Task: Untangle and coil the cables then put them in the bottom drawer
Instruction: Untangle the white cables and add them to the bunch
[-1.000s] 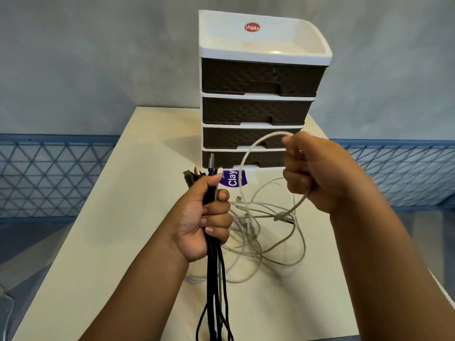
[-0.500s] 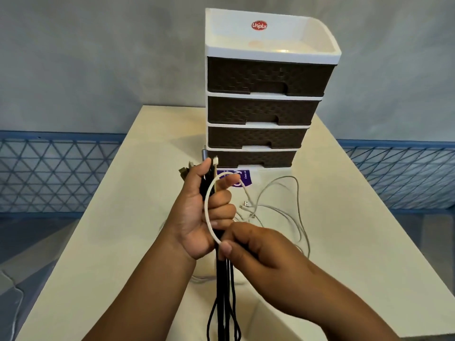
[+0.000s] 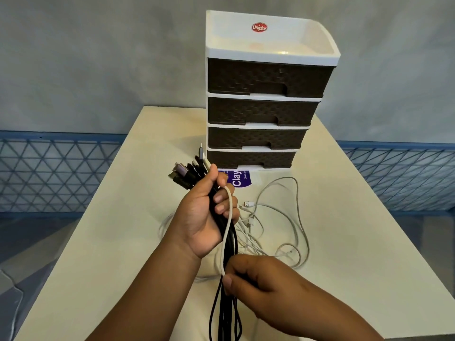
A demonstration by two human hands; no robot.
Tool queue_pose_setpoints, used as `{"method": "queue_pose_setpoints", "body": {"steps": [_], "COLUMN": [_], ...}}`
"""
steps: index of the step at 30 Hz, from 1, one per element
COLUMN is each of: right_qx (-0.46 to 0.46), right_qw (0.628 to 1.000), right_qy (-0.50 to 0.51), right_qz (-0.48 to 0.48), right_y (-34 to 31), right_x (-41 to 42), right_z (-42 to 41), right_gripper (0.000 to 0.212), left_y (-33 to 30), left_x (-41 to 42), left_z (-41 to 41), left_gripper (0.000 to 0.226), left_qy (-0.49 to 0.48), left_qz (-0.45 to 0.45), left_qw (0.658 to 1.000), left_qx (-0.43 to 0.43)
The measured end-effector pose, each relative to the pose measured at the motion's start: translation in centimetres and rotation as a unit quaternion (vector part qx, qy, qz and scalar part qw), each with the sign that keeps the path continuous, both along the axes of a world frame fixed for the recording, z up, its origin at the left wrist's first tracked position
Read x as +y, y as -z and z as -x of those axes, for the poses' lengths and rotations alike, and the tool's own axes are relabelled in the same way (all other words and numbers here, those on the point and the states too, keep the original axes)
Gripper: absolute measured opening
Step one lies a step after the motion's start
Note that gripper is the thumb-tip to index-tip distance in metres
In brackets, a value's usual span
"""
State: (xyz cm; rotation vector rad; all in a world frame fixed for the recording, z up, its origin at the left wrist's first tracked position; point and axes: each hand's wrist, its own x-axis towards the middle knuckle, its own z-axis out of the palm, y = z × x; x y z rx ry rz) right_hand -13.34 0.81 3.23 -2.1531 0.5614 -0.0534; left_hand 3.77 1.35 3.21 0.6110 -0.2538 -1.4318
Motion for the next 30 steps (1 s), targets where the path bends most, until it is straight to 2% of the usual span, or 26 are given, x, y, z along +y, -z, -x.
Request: {"method": "queue_pose_setpoints", "body": {"steps": [3,6,9,10,12,14,18,20,22,24,26,30], "right_qx": [-0.038,-0.09,-0.078,-0.059,-0.003,0.04,0.01,-0.005,-0.032,-0.117,-0.199,-0.289], "right_qw": [0.998,0.983,0.973,0.981,0.999,0.991,0.974,0.953,0.94,0.939,0.939,0.942], "right_qy": [0.028,0.061,0.064,0.059,0.048,0.056,0.124,0.185,0.261,0.302,0.27,0.138], "right_qz": [-0.048,-0.15,-0.207,-0.176,-0.023,0.115,0.188,0.238,0.217,0.119,0.075,0.103], "right_y": [0.8,2.2,3.6,4.2,5.8,7.1,6.9,4.9,1.3,-2.7,-6.5,-10.7], "right_x": [0.2,0.6,0.1,-0.4,-2.0,-3.5,-6.2,-7.4,-8.1,-8.0,-7.3,-5.6], "right_z": [0.2,0.7,1.8,2.3,3.6,4.8,5.9,5.8,5.3,4.3,3.0,0.0], "right_gripper": [0.026,0.028,0.032,0.03,0.024,0.019,0.015,0.011,0.012,0.015,0.016,0.018], "left_y": [0.6,0.8,0.5,0.5,0.4,0.1,-0.5,-0.5,-0.7,-1.0,-1.3,-1.9], "left_x": [0.1,0.3,0.7,0.9,1.2,1.4,1.4,1.4,1.3,1.2,0.9,0.6], "left_z": [-0.2,-0.6,-1.2,-1.6,-2.7,-3.9,-5.7,-5.9,-5.4,-4.2,-2.8,-0.4], "left_gripper": [0.041,0.042,0.041,0.041,0.041,0.043,0.044,0.043,0.041,0.033,0.023,0.028], "left_qy": [-0.009,-0.016,-0.028,-0.022,0.024,0.076,0.097,0.088,0.057,0.034,0.036,0.063], "left_qz": [-0.005,-0.004,0.028,0.047,0.108,0.163,0.175,0.155,0.112,0.066,0.043,0.016], "left_qw": [1.0,1.0,0.999,0.998,0.987,0.971,0.97,0.977,0.989,0.997,0.998,0.996], "left_qx": [-0.01,-0.003,0.014,0.038,0.113,0.157,0.139,0.118,0.072,0.02,-0.014,-0.065]}}
